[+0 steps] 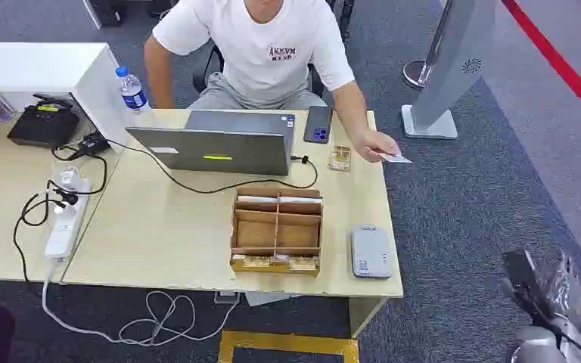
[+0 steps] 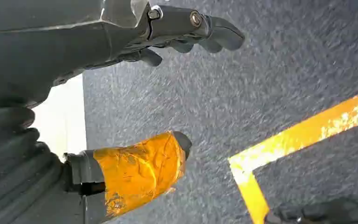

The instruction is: Pass the card to the sensor for recognition and then transmit it.

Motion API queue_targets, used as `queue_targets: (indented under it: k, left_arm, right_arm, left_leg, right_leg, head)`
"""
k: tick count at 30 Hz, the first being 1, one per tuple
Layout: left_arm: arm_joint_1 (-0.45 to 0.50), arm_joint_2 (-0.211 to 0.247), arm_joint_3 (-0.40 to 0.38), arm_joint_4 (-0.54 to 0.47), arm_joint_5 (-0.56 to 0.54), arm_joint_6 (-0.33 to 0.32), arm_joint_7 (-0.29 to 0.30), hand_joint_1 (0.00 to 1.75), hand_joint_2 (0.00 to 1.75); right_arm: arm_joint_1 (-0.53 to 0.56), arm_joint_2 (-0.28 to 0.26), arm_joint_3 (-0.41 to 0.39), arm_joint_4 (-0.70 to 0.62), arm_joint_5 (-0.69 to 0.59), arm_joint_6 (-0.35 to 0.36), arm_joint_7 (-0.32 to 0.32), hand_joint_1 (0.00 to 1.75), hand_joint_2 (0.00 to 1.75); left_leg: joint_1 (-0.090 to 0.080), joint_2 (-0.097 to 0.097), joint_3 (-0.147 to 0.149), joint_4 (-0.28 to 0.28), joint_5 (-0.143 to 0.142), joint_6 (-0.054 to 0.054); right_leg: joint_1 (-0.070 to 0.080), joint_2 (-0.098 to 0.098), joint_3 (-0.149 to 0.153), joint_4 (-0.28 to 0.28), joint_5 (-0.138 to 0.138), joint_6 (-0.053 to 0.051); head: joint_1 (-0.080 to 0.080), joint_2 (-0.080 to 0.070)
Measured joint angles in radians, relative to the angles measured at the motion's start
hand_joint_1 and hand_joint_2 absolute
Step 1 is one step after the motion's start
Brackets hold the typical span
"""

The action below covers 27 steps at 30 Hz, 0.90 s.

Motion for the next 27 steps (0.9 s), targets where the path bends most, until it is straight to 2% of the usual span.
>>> queue_targets:
  k: [4,6,8,13,14,15,16,19,27]
  left_arm:
    - [0.000,0.000,0.018,0.002,0.031,-0.034,0.047,0.00,1.75]
    - [-0.001,0.000,0.044,0.002,0.080,-0.079,0.067,0.00,1.75]
    - [-0.001,-0.001,0.068,0.003,0.110,-0.123,0.071,0.00,1.75]
    - [-0.001,-0.003,0.106,0.003,0.125,-0.175,0.058,0.00,1.75]
    - [-0.001,-0.003,0.110,0.003,0.129,-0.196,0.051,0.00,0.00]
    - [-0.001,-0.003,0.113,0.003,0.133,-0.225,0.045,0.00,0.00]
    - [-0.001,-0.002,0.117,0.003,0.138,-0.249,0.038,0.00,1.75]
    - [0.000,0.000,0.129,0.003,0.141,-0.289,0.028,0.00,1.75]
    - [-0.004,0.001,0.139,0.003,0.142,-0.306,0.063,0.00,1.75]
  right_arm:
    - [-0.031,0.000,0.105,-0.073,-0.030,-0.026,-0.012,0.00,1.75]
    - [-0.045,0.001,0.176,-0.118,-0.032,-0.045,-0.007,0.00,1.75]
    - [-0.057,0.001,0.246,-0.163,-0.039,-0.062,0.010,0.00,1.75]
    - [-0.065,0.002,0.419,-0.290,-0.087,-0.082,0.040,0.00,1.75]
    - [-0.065,0.002,0.447,-0.313,-0.087,-0.082,0.050,0.00,1.75]
    - [-0.065,0.001,0.477,-0.336,-0.087,-0.083,0.059,0.00,1.75]
    - [-0.065,0.002,0.504,-0.355,-0.086,-0.086,0.066,0.00,1.75]
    - [-0.065,0.002,0.570,-0.396,-0.079,-0.092,0.077,0.00,1.75]
    - [-0.064,0.001,0.679,-0.452,-0.026,-0.116,0.121,0.00,1.75]
  left_leg:
    - [0.000,0.000,0.000,0.000,0.000,0.000]
    - [0.000,0.000,0.000,0.000,0.000,0.000]
    - [0.000,0.000,0.000,0.000,0.000,-0.001]
    - [0.000,0.000,0.000,0.000,0.000,-0.001]
    - [0.000,0.000,0.000,0.000,0.000,-0.001]
    - [0.000,0.000,0.000,0.000,0.000,-0.001]
    - [0.000,0.000,0.000,0.000,0.000,-0.001]
    - [0.000,0.000,0.000,0.000,0.000,-0.001]
    - [0.000,-0.001,-0.001,0.000,0.000,-0.001]
  right_leg:
    - [0.000,0.000,0.000,0.000,0.000,0.000]
    - [0.000,0.000,0.000,0.000,0.000,0.000]
    - [0.000,0.000,0.000,0.000,0.000,0.000]
    - [0.000,0.000,0.000,0.000,0.000,0.000]
    - [0.000,0.000,0.000,0.000,0.000,0.000]
    - [0.000,0.000,0.000,0.000,0.000,0.000]
    - [0.000,0.000,0.000,0.000,0.000,0.000]
    - [0.000,0.000,0.000,0.000,0.000,0.000]
    - [0.000,-0.001,0.000,0.000,0.000,0.000]
  head:
    - [0.000,0.000]
    - [0.000,0.000]
    - [0.000,0.000]
    - [0.000,0.000]
    - [0.000,0.000]
    - [0.000,0.000]
    - [0.000,0.000]
    - [0.000,0.000]
    - [0.000,0.000]
